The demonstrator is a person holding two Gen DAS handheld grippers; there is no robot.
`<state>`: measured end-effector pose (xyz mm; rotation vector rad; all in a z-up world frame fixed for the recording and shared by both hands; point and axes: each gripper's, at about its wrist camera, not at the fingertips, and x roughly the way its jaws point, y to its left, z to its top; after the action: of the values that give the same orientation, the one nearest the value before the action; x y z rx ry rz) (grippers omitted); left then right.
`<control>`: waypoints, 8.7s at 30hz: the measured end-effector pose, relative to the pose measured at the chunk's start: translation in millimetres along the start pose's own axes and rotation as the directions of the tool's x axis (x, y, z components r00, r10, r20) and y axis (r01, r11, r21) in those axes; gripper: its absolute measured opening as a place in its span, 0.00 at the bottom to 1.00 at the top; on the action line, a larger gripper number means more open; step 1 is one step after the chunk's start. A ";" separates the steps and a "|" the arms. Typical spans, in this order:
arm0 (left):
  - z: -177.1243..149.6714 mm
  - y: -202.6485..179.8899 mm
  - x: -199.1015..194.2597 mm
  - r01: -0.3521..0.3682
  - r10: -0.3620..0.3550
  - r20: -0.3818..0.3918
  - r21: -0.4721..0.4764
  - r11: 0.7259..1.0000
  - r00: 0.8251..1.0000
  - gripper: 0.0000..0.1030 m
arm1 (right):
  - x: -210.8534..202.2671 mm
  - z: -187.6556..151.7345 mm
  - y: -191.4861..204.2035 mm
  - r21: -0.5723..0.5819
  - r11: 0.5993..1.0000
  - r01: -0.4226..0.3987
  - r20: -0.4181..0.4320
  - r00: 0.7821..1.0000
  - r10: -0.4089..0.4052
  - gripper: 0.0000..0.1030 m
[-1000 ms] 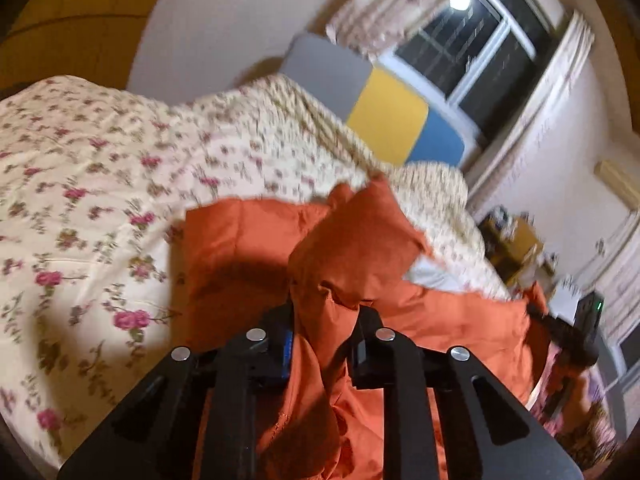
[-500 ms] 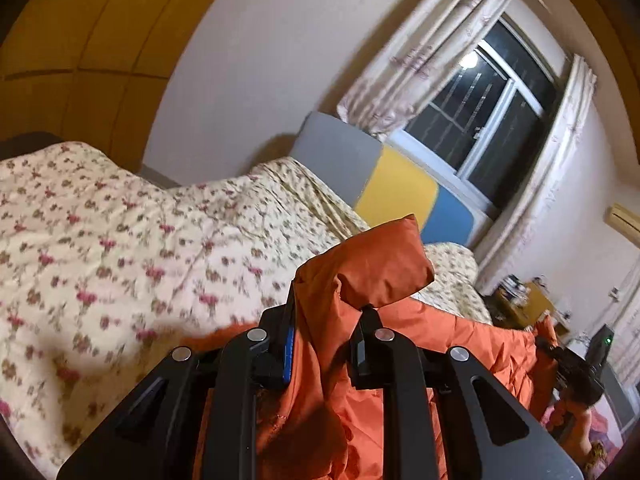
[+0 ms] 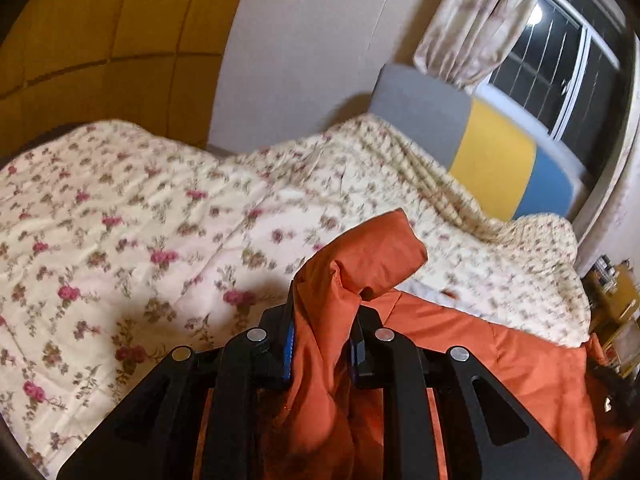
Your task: Fold large clothes
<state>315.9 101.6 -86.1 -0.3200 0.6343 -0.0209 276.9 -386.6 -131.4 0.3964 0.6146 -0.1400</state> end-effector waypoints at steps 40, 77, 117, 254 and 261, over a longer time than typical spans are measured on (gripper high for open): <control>-82.2 -129.2 -6.2 0.009 0.017 -0.049 0.495 0.869 0.999 0.67 | -3.4 -64.6 97.0 -0.325 0.939 -0.112 -0.098 0.992 0.085 0.45; -16.3 -46.6 90.0 -0.075 0.131 -0.166 0.307 0.949 0.977 0.97 | 74.6 -4.6 7.4 -0.092 0.995 0.023 -0.174 0.984 -0.039 0.51; -91.7 -148.7 58.2 0.045 0.005 -0.132 0.375 0.926 0.991 0.97 | -22.9 -15.7 31.1 -0.051 0.993 -0.104 0.080 0.991 0.108 0.51; -198.9 -294.3 -159.7 0.125 -0.309 0.083 0.792 0.598 0.948 0.22 | -144.9 -176.8 -64.1 0.123 0.958 -0.258 -0.043 0.963 0.265 0.29; -226.3 -304.2 -146.7 0.211 -0.362 -0.001 0.815 0.540 0.932 0.37 | -162.0 -173.7 -78.9 0.171 0.948 -0.270 -0.024 0.960 0.278 0.29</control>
<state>88.8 -235.5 -81.4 0.4811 0.3339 -0.5960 33.8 -387.2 -191.0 0.6440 0.5904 0.0855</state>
